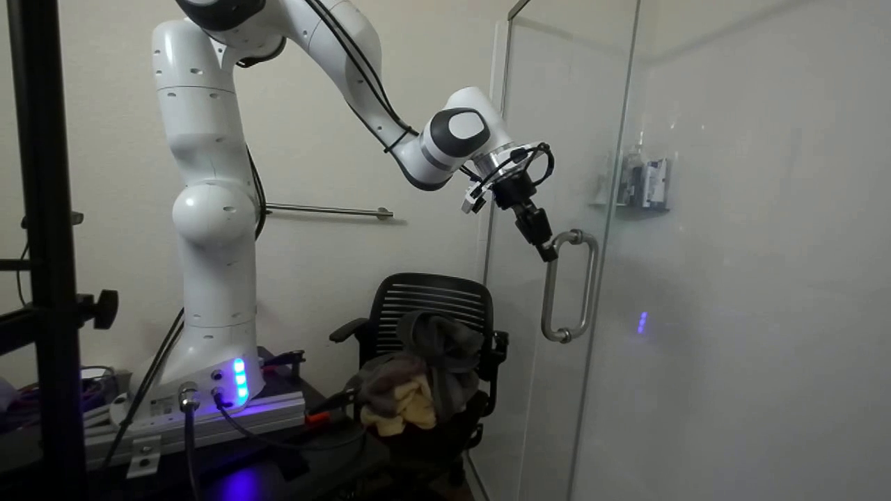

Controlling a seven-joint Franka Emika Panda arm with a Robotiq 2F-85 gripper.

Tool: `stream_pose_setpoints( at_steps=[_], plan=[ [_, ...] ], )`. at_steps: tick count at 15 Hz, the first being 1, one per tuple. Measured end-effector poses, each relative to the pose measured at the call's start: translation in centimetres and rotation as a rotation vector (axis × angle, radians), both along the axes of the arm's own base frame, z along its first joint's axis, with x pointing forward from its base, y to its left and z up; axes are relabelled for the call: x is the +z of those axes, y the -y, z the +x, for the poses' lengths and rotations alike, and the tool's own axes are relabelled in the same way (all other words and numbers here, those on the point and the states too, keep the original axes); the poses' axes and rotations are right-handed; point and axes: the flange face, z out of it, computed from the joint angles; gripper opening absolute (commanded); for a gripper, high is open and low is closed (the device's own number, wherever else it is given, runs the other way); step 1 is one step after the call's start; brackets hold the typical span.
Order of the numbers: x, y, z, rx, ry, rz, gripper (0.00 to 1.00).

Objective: Open the shower door

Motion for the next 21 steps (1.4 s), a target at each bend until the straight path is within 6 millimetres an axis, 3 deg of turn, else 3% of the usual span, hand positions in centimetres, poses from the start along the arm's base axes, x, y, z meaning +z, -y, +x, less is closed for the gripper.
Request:
stream_pose_setpoints(
  at_steps=[6, 9, 21],
  plan=[
    [0.1, -1.4, -5.8, -0.033, -0.034, -0.005, 0.06],
    [0.3, -1.7, -7.8, -0.071, -0.066, 0.002, 0.06],
    [0.1, -2.9, -10.6, -0.173, -0.128, -0.039, 0.06]
  ],
)
